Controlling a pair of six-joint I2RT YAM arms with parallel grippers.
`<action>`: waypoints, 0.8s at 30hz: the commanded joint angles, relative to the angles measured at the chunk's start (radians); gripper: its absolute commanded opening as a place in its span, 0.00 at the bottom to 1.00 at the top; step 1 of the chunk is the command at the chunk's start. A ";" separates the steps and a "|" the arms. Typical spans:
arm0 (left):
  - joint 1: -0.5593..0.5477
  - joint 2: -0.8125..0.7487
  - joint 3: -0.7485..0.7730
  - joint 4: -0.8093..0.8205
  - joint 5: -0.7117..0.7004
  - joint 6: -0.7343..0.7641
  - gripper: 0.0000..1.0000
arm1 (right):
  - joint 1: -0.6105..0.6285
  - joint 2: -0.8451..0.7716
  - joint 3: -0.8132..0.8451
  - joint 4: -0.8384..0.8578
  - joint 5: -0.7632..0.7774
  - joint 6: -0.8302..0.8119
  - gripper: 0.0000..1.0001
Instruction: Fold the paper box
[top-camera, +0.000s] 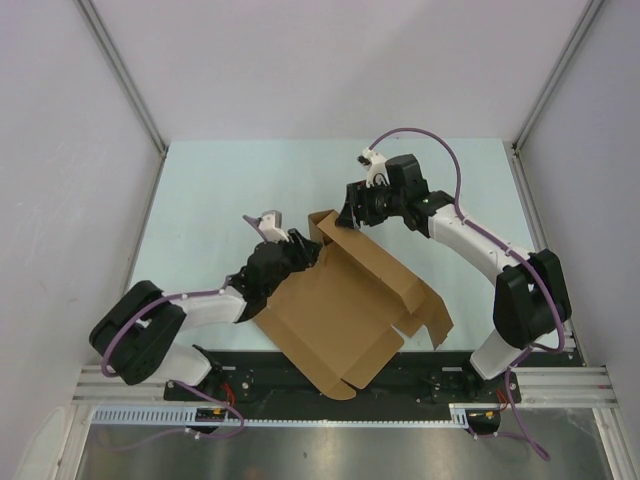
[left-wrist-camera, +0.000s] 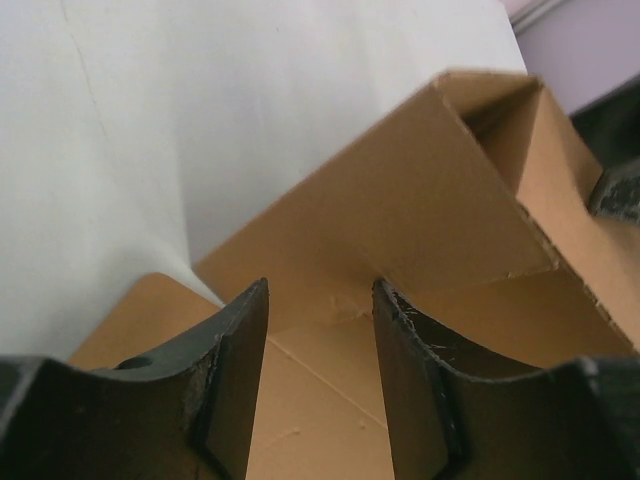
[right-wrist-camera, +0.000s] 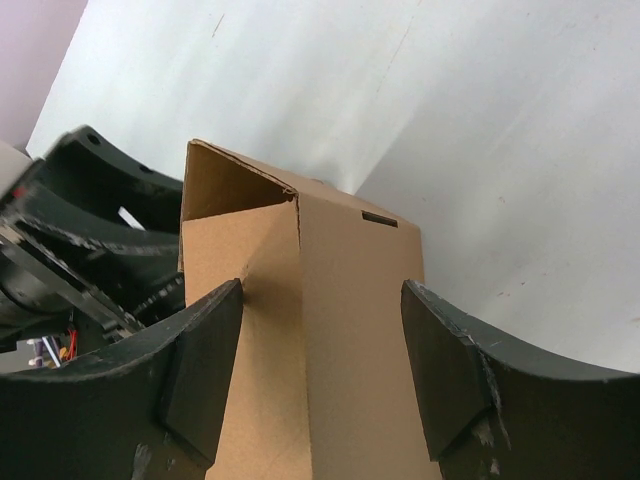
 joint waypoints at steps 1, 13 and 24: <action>-0.038 0.031 0.028 0.065 0.024 0.001 0.51 | 0.008 0.019 0.004 -0.005 0.002 -0.009 0.69; -0.036 0.072 0.029 0.146 -0.090 0.180 0.57 | 0.011 0.028 0.004 -0.004 -0.004 -0.012 0.69; -0.026 0.023 0.006 0.119 -0.117 0.192 0.56 | 0.003 0.020 0.004 -0.018 -0.003 -0.021 0.69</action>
